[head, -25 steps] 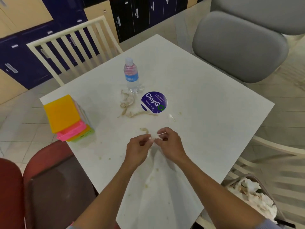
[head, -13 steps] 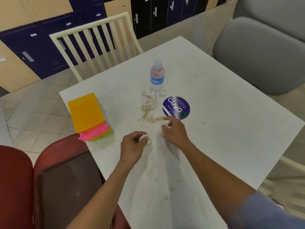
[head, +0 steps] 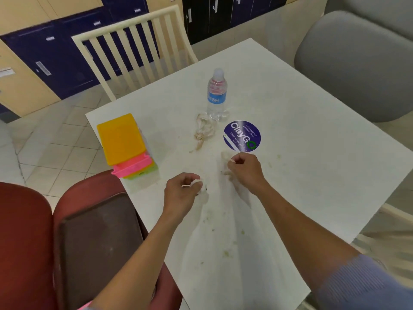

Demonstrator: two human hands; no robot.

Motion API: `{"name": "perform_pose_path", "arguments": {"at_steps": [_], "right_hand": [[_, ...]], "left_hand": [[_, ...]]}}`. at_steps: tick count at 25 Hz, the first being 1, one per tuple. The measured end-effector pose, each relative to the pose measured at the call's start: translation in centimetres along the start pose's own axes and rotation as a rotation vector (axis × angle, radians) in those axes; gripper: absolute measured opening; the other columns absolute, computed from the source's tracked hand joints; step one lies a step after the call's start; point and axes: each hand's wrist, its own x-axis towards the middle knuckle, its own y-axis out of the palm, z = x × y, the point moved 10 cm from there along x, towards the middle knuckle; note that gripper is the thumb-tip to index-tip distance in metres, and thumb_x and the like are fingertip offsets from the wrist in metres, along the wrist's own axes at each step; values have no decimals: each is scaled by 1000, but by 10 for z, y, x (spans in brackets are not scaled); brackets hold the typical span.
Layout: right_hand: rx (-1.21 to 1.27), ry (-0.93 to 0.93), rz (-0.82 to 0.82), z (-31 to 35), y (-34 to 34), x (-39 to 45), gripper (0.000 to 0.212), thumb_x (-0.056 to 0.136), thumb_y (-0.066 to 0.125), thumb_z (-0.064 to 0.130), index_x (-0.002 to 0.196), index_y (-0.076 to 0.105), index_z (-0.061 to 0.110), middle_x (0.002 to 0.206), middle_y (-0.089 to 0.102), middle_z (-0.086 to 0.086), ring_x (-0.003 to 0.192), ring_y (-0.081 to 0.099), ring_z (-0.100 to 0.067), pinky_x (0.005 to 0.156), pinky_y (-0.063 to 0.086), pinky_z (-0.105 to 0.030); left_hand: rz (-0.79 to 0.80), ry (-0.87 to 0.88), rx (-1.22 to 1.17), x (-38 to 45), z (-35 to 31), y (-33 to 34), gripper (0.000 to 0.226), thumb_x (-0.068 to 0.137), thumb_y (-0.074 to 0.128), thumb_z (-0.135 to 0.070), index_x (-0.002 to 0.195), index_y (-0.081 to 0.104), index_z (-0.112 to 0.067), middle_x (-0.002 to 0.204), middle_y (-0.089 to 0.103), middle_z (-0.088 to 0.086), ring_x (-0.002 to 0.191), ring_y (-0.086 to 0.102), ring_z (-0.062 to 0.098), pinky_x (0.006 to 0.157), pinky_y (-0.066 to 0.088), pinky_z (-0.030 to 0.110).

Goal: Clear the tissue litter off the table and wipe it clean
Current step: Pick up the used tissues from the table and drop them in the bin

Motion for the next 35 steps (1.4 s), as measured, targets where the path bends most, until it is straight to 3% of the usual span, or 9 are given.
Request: {"name": "perform_pose_path", "arguments": {"at_steps": [4,8,12,18,21,23,27,31,35], "right_hand": [[159,35,-20,-21,-47,-41,13,79,65,6,78,59,17,70,63,-2,65,63,-16,60,47,-27],[260,64,-83,-59,-118,-94,20,84,57,-2,75,60,16,70,62,-3,63,61,-14,58,44,-27],[350,179,-202,-126,-186,-150,24,85,55,-6,74,66,11,75,65,-6,68,63,-18,62,48,-27],[360,317,-369,-237,-280,-228,19,84,63,1,82,72,17,87,71,-1,79,65,-22,69,53,-31],[234,360,-393,-275,-305,-254,18,86,63,6,85,70,22,91,70,4,81,64,-13,68,48,-21],[62,367,-353,-299,-309,-261,19,87,60,8,94,71,21,102,69,3,85,62,-7,70,45,-18],[-315,327,-128,-332,-290,-267,33,92,52,15,123,61,16,128,58,-1,117,53,-17,99,42,-28],[-499,287,6,-343,-277,-265,44,90,44,14,133,54,20,133,50,-6,119,47,-27,100,41,-34],[-458,315,15,-350,-283,-266,51,88,46,14,138,49,25,124,45,-6,119,44,-26,102,41,-35]], "left_hand": [[47,21,8,-27,-15,34,16,74,72,-2,72,69,-18,65,65,-14,63,65,11,74,54,35],[136,75,40,-63,-33,89,21,73,70,5,64,64,-14,64,64,-13,62,61,3,77,55,36],[250,76,73,-103,-38,153,25,71,71,5,58,64,-15,66,67,-11,71,64,10,81,55,36],[463,90,156,-173,-31,266,12,71,80,-12,78,71,-15,83,72,-3,79,68,12,69,52,19],[571,103,228,-208,-17,314,21,71,80,-8,87,70,-17,84,72,-3,74,67,11,62,49,13],[623,116,286,-225,-3,342,24,70,77,-2,87,69,-18,87,72,0,77,68,13,66,53,17],[637,137,408,-246,30,383,18,76,73,-6,86,70,-21,88,72,-5,76,67,6,68,55,18],[598,229,533,-256,55,403,17,79,71,-10,89,65,-23,81,61,-12,74,59,8,67,48,18],[536,356,764,-258,75,414,11,81,65,-11,83,57,-18,79,58,-9,71,55,10,60,44,21]]}}
